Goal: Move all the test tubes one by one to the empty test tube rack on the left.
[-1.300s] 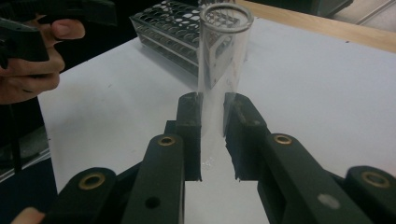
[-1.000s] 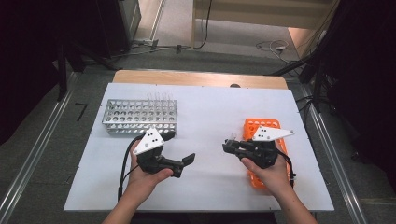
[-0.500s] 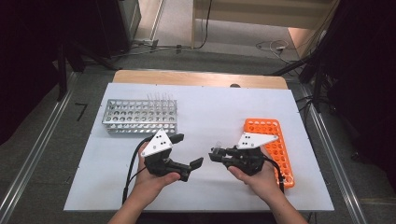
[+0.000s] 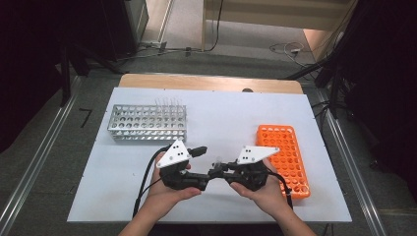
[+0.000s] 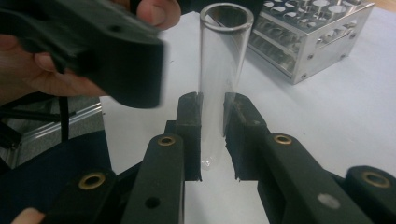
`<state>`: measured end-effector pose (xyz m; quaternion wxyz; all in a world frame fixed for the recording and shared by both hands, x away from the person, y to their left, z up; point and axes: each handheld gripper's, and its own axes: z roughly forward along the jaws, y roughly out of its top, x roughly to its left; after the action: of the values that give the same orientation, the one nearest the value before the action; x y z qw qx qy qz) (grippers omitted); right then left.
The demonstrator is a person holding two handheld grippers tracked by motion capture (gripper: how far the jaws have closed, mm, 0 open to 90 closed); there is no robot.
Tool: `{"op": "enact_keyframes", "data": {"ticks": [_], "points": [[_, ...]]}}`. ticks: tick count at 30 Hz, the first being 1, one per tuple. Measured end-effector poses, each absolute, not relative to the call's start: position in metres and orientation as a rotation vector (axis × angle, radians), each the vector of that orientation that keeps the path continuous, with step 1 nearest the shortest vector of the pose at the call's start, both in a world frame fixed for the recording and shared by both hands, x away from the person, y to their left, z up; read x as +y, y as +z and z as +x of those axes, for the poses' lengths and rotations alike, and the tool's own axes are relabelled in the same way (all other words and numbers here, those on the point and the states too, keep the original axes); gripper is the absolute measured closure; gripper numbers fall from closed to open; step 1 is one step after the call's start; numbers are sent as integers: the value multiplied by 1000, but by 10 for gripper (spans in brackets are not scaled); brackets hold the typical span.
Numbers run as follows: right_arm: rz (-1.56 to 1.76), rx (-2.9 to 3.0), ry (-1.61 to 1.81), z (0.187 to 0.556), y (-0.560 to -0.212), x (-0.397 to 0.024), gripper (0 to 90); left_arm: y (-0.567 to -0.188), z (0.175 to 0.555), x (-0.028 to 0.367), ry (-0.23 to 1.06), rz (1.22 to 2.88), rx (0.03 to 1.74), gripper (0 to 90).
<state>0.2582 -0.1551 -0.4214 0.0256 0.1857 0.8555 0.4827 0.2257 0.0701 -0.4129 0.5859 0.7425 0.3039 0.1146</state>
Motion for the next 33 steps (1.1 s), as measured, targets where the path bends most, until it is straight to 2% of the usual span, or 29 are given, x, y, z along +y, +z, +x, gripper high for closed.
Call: {"op": "enact_keyframes", "data": {"ticks": [7, 11, 14, 28, 33], "points": [[551, 2656, 1492, 256, -422, -150, 741, -414, 223, 68, 262, 1751, 655, 577], [553, 2659, 1492, 254, -421, -149, 741, -413, 222, 67, 262, 1752, 633, 685], [547, 2660, 1490, 254, -421, -149, 741, -413, 222, 67, 262, 1750, 626, 733], [565, 2675, 1515, 257, -422, -149, 728, -413, 221, 67, 301, 1752, 638, 762], [565, 2649, 1526, 257, -421, -152, 497, -412, 224, 74, 311, 1734, 669, 763]]}}
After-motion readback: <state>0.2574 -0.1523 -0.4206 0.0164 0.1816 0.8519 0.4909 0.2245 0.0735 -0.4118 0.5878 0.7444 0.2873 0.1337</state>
